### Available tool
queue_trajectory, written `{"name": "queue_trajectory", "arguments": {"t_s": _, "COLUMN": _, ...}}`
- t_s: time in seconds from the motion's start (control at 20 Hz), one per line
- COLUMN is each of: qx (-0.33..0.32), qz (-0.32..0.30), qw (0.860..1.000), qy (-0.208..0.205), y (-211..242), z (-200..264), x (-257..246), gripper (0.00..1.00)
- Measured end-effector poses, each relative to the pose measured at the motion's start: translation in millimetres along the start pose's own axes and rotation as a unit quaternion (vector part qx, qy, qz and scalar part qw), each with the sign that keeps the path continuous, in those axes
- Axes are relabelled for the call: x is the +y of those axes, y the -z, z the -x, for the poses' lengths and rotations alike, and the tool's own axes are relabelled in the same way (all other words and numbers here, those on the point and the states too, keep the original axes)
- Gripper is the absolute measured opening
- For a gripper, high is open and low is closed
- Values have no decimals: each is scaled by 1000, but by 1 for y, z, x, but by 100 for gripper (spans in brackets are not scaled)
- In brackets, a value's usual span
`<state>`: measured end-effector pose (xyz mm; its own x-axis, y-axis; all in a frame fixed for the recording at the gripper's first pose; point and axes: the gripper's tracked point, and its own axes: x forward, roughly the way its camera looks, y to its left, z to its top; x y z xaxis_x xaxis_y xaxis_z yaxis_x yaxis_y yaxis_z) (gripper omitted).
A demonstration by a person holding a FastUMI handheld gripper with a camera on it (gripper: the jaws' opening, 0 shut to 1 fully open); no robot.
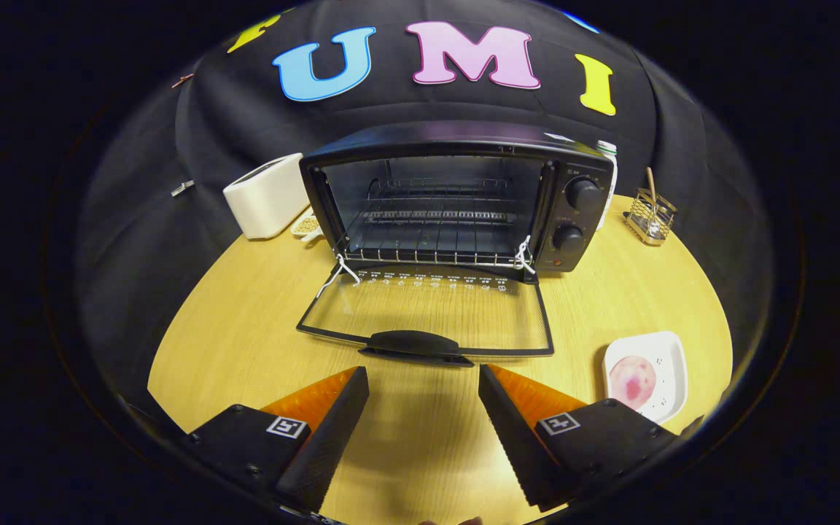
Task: Open the toaster oven, put the food inside, and close the toaster oven door.
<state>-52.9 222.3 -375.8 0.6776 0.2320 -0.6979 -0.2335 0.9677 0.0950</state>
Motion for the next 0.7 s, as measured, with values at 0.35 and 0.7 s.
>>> {"name": "queue_trajectory", "arguments": {"t_s": 0.35, "qx": 35, "qz": 1, "qw": 999, "qy": -28, "y": -28, "z": 53, "x": -82, "gripper": 99}}
{"name": "queue_trajectory", "arguments": {"t_s": 0.7, "qx": 143, "qz": -9, "qw": 989, "qy": -23, "y": -14, "z": 83, "x": -202, "gripper": 99}}
